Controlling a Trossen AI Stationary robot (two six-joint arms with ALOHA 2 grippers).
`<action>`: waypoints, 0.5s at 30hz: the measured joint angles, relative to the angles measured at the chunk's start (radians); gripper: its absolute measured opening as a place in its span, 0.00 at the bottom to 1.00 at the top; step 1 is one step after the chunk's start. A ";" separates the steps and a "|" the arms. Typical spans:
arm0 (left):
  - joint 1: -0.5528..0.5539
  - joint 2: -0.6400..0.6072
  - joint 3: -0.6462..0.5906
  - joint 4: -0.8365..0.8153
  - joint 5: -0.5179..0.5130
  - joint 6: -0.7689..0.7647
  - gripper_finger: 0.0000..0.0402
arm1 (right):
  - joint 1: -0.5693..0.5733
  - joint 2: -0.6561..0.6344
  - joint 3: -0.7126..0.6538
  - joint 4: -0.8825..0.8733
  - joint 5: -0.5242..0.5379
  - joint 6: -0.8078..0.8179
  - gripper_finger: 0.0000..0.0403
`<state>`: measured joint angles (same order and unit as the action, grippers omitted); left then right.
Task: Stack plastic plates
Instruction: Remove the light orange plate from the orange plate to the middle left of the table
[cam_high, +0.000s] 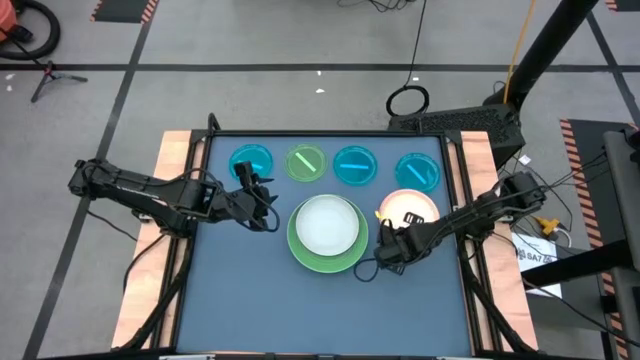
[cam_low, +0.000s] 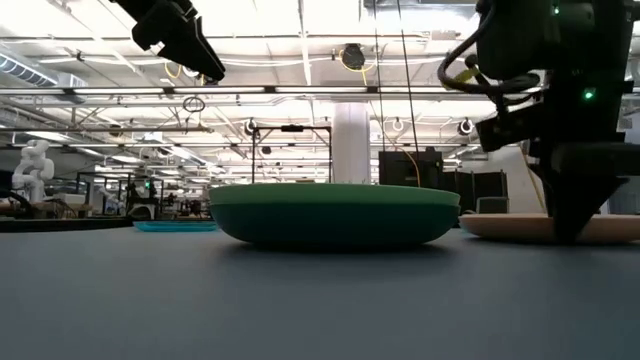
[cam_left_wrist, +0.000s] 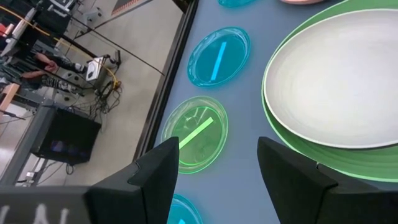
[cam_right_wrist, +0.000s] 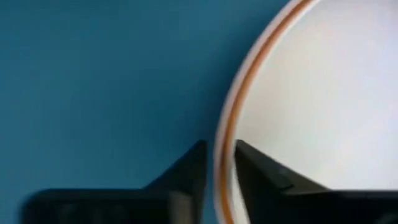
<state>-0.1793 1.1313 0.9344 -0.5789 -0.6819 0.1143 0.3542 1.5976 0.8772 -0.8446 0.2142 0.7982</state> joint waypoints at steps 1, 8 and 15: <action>0.000 0.000 0.000 0.000 0.000 0.002 0.56 | 0.000 0.001 0.000 0.002 0.000 0.000 0.12; 0.000 0.000 0.000 0.003 0.000 -0.012 0.56 | 0.033 -0.156 0.010 -0.035 -0.057 0.030 0.04; 0.000 0.000 0.000 0.007 0.001 -0.019 0.56 | 0.144 -0.528 -0.012 0.091 0.082 0.106 0.04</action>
<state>-0.1795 1.1313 0.9344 -0.5719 -0.6811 0.0956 0.4983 1.0698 0.8651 -0.7539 0.2959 0.9043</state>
